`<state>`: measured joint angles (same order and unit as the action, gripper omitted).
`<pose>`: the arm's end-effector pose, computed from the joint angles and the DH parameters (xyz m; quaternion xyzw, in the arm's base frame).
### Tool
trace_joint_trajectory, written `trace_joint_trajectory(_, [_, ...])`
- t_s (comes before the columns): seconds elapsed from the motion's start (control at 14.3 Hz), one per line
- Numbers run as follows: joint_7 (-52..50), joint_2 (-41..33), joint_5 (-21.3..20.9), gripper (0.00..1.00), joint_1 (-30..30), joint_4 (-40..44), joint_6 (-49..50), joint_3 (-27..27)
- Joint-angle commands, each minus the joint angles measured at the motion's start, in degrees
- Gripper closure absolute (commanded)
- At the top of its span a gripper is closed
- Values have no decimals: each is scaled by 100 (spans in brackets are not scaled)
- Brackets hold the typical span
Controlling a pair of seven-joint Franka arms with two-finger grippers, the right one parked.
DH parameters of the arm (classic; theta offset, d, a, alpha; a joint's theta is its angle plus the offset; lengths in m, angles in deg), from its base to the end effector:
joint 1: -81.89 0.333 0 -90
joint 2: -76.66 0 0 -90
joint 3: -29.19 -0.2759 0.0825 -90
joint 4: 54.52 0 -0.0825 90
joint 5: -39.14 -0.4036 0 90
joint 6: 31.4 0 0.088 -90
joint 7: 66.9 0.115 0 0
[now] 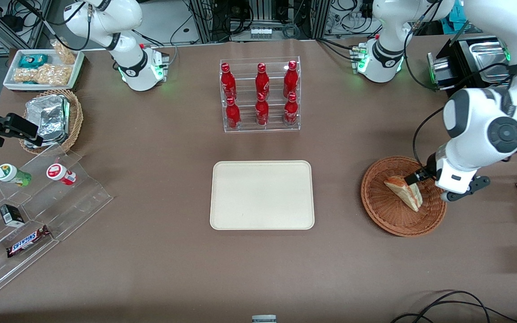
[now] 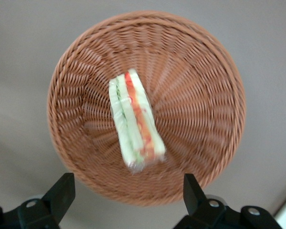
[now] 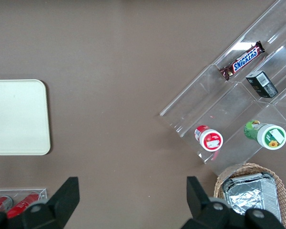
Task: Place sandwich from basket to tray
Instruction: 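Lower the open left gripper onto the wrapped sandwich in the basket, then close the left gripper on the sandwich and lift it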
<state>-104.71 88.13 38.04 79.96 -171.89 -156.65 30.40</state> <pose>0.5816 -0.0311 0.2779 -0.9558 -0.2924 0.0274 0.0162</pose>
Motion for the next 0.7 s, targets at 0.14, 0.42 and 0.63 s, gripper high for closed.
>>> trace_joint_trajectory(0.14, [-1958,636,-39,0,-26,-58,-492,-24])
trace_joint_trajectory(0.42, [-1967,769,-39,88,-18,-49,-492,-24])
trace_joint_trajectory(0.63, [-1941,725,-48,95,-17,-5,-387,-32])
